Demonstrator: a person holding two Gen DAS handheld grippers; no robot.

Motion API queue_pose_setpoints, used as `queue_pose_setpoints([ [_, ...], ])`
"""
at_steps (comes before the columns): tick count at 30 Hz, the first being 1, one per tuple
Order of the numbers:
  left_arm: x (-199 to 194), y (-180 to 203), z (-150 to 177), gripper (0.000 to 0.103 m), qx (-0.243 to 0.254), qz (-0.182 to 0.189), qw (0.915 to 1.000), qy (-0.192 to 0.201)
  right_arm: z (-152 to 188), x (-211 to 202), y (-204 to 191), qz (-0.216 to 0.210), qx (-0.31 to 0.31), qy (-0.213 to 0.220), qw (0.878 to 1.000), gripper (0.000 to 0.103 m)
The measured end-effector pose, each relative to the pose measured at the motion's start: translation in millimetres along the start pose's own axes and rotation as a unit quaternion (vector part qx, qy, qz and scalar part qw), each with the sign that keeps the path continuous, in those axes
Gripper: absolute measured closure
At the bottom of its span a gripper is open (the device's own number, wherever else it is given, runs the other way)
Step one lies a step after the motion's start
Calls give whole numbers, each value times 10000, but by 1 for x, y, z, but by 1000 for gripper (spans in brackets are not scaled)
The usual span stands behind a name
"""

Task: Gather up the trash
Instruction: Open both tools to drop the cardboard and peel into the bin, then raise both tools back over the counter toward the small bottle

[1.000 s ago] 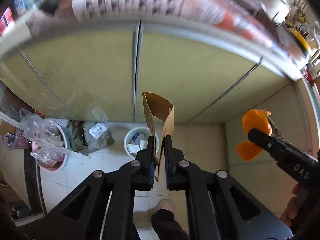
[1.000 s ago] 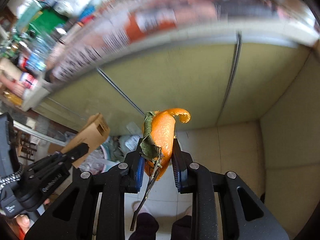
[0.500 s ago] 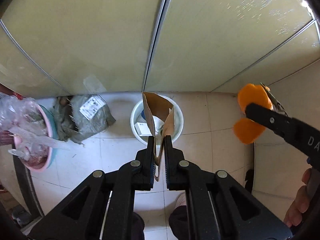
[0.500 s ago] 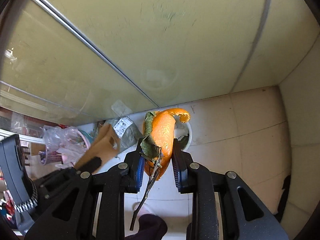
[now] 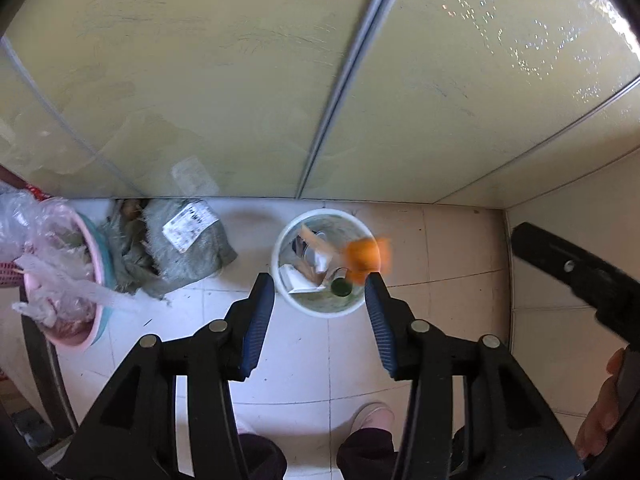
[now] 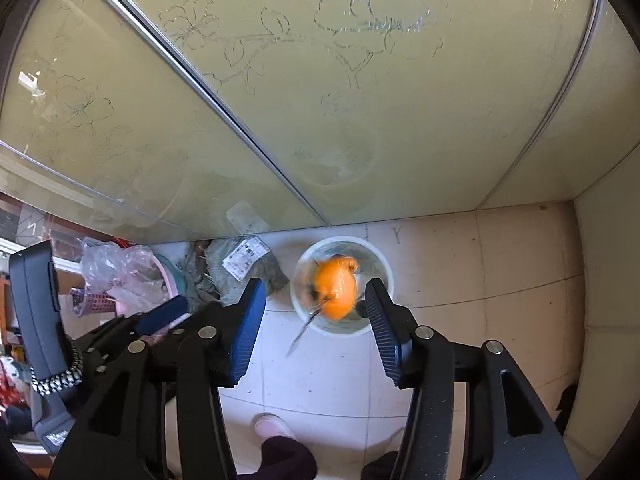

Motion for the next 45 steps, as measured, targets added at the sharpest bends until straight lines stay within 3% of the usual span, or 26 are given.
queue_pose_setpoints([
  [5,-36,5,0,57,40,-90,9999,18,-3,-28,-4,44,57,71,9999,55],
  [10,-96,22,-8,57,141,-64,9997,185,-10,-73,-27,5,101,206,9997,55],
  [19,-255,80,-28,57,476,-44,9949,886,-23,-230,-57,22,-170,912,9957,55],
  [25,-364,123,-30,53,588,10,9845,1651,-21,-335,-65,30,-443,1539,9871,55],
  [34,-494,176,-8,43,598,-145,9583,2792,-16,-447,-73,-7,-861,2407,9668,55],
  [39,-534,192,-4,39,577,-248,9466,3161,-19,-490,-77,4,-1005,2908,9515,55],
  [45,-558,192,-20,33,478,-259,9356,3489,-34,-512,-82,-82,-1101,3282,9381,52],
])
Point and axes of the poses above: each gripper's, at about its wrist camera, not at the fingertips, and x roughly the way its jaws point, y to its right, z to its underside, the point moved 2 cm from there along x, roughly the way its jaws point
